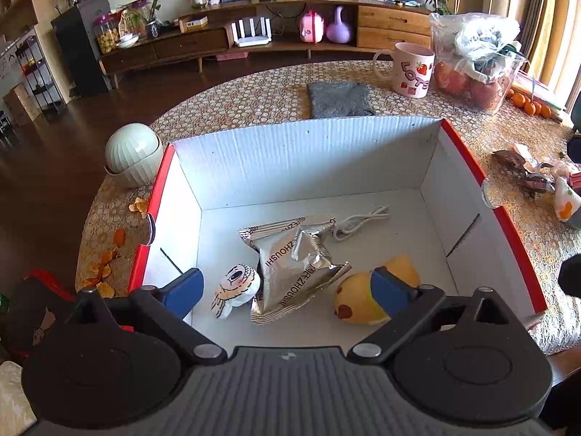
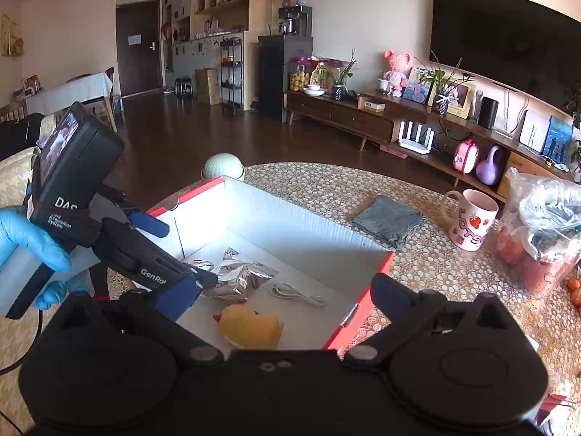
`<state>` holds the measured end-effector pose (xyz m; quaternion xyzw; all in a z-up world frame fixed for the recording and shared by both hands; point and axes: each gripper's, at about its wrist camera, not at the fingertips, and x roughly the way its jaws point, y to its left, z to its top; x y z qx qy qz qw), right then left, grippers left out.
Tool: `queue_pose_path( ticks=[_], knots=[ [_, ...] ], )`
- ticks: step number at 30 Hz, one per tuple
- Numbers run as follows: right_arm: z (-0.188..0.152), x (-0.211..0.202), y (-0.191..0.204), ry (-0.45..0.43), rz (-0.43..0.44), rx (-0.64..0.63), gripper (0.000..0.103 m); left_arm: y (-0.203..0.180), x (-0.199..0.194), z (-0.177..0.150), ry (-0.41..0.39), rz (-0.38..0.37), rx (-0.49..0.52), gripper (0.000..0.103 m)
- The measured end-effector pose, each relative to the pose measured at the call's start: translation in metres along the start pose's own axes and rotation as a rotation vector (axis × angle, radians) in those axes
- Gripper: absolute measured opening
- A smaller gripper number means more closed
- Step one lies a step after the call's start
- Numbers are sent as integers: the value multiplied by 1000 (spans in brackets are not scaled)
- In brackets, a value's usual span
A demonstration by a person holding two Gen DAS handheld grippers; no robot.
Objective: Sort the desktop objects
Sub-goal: 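Move both tools back toward the remaining items on the table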
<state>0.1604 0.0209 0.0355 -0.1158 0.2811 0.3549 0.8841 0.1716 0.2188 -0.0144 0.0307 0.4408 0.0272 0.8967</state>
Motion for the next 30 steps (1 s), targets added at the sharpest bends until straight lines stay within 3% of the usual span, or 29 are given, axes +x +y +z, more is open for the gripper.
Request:
queue_pose_path(
  ticks=[12, 20, 30],
  knots=[
    [-18, -34, -11, -59, -6, 25, 102, -29, -25, -17, -81, -13, 37, 101],
    [-50, -67, -33, -52, -41, 79, 102, -68, -46, -25, -104, -125, 61, 101],
    [-100, -116, -79, -22, -174, 117, 102, -148, -60, -28, -144, -249, 150, 101]
  ],
)
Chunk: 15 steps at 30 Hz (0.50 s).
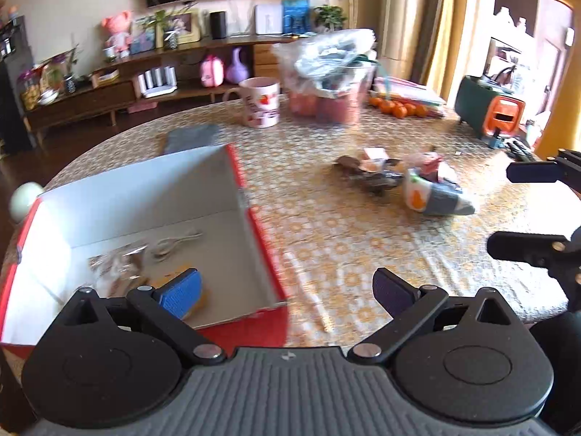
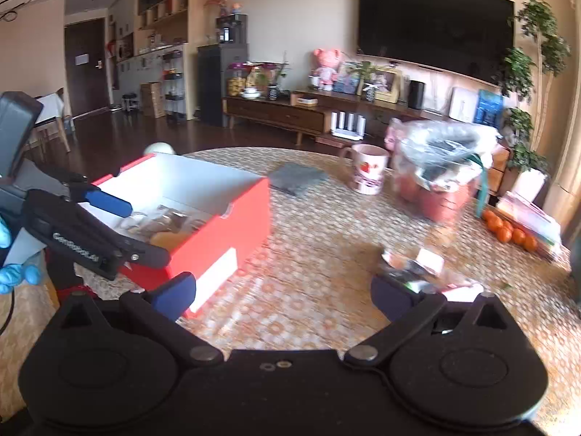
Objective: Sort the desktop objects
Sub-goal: 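Move both tools back toward the remaining items on the table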
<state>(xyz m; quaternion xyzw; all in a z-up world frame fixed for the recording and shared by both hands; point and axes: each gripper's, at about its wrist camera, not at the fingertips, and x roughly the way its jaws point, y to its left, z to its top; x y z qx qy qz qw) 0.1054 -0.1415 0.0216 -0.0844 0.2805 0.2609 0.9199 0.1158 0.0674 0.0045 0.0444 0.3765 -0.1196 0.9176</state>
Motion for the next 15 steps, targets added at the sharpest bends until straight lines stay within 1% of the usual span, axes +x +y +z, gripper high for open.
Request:
queue_pose_path(
  ticks=[3, 7, 12, 15],
  knots=[
    [-11, -8, -18, 4, -39, 21, 102, -23, 6, 3, -1, -35, 24, 101],
    [-22, -14, -46, 14, -89, 56, 102, -49, 16, 5, 1, -61, 51, 101],
    [-32, -15, -72, 26, -137, 73, 102, -71, 30, 11, 0, -71, 75, 101],
    [-35, -14, -85, 30, -156, 81, 102, -78, 39, 19, 2, -61, 82, 101]
  ],
)
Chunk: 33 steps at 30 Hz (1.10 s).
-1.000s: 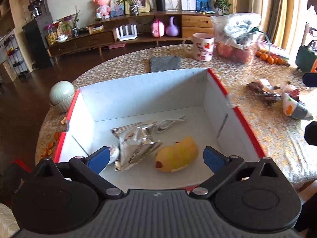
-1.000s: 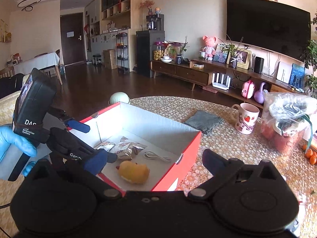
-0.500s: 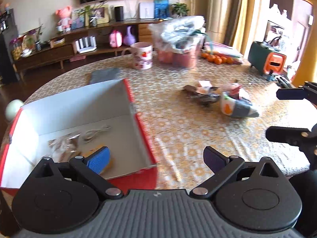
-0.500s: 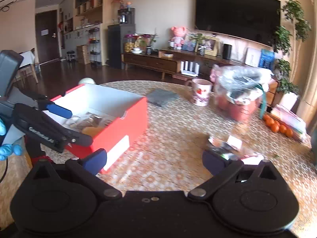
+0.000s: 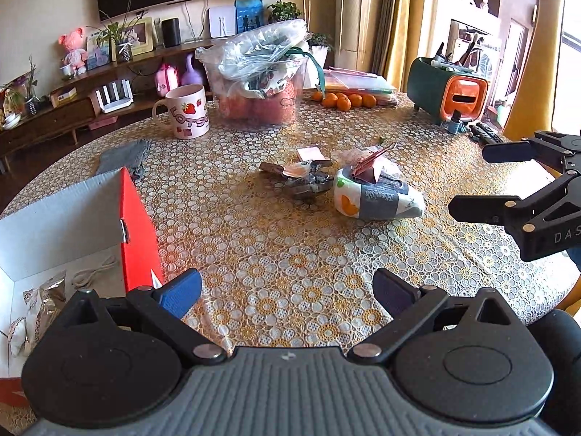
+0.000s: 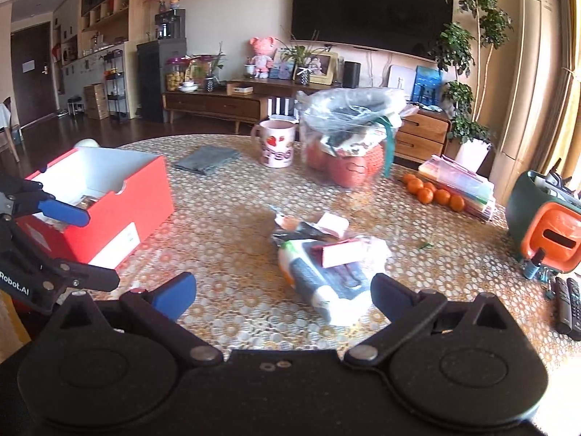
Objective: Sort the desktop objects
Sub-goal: 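Move both tools back toward the remaining items on the table, then grasp the white-green tissue packet with left gripper while right gripper grasps pink binder clip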
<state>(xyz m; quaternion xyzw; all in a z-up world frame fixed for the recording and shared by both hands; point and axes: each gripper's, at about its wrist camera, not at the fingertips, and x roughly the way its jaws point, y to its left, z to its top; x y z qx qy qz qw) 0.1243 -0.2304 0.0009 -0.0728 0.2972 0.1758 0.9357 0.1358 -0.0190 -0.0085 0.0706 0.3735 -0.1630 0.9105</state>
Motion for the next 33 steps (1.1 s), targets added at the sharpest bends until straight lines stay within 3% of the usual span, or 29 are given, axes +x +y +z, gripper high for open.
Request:
queue_pose_path(
  ticks=[8, 13, 25, 33],
  knots=[
    [1, 20, -29, 8, -19, 17, 102, -4, 24, 24, -15, 6, -20, 101],
    [4, 35, -39, 9, -28, 9, 101, -17, 43, 25, -19, -28, -1, 101],
    [8, 82, -63, 53, -28, 11, 94, -61, 88, 26, -44, -111, 86, 101],
    [7, 111, -74, 88, 5, 15, 87, -74, 123, 32, -69, -97, 190, 101]
  ],
)
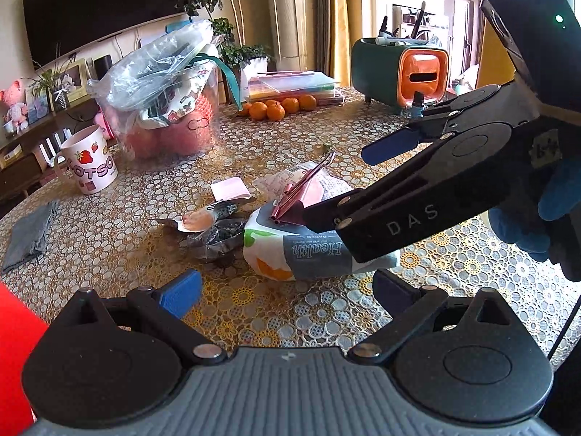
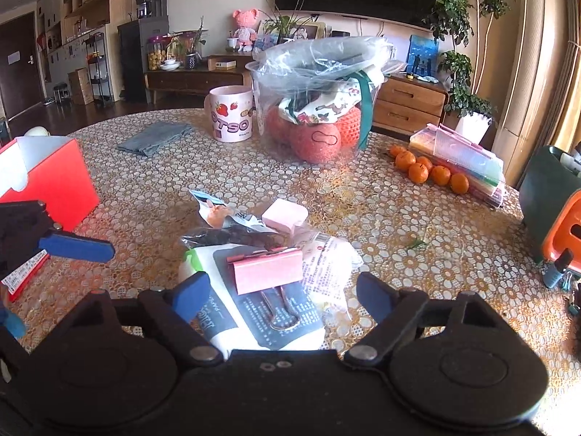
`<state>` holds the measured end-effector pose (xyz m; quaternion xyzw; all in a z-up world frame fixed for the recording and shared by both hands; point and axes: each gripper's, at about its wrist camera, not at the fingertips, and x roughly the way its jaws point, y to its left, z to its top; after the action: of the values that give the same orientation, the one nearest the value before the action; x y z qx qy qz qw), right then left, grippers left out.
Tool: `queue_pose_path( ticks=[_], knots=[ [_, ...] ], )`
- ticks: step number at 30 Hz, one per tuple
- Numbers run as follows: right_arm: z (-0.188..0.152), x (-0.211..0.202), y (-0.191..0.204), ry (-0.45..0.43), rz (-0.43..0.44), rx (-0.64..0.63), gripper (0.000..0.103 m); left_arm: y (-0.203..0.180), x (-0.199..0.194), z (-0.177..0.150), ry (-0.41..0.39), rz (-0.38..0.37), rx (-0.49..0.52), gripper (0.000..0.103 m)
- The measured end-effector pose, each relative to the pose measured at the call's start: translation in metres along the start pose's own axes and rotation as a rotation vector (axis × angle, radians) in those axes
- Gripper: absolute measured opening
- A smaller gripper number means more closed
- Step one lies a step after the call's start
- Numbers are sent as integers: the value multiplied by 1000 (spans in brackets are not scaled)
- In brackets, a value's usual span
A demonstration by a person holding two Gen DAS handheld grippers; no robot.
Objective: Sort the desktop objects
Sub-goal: 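Grasp the white-green tissue packet with left gripper while right gripper grasps pink binder clip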
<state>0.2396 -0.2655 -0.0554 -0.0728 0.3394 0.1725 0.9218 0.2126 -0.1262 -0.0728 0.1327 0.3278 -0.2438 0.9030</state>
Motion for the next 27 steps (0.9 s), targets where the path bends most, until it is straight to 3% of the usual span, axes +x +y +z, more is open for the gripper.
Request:
queue_pose_path(
  ticks=[14, 17, 21, 27],
  knots=[
    [5, 31, -2, 30, 46, -7, 79, 8, 38, 5, -1, -78, -30, 99],
    [5, 35, -1, 32, 56, -4, 77, 7, 42, 6, 3, -98, -32, 94],
    [5, 39, 1, 32, 66, 0, 75, 5, 48, 7, 18, -113, -31, 77],
    [5, 41, 1, 30, 78, 5, 72, 4, 52, 7, 28, -113, -39, 66]
  ],
)
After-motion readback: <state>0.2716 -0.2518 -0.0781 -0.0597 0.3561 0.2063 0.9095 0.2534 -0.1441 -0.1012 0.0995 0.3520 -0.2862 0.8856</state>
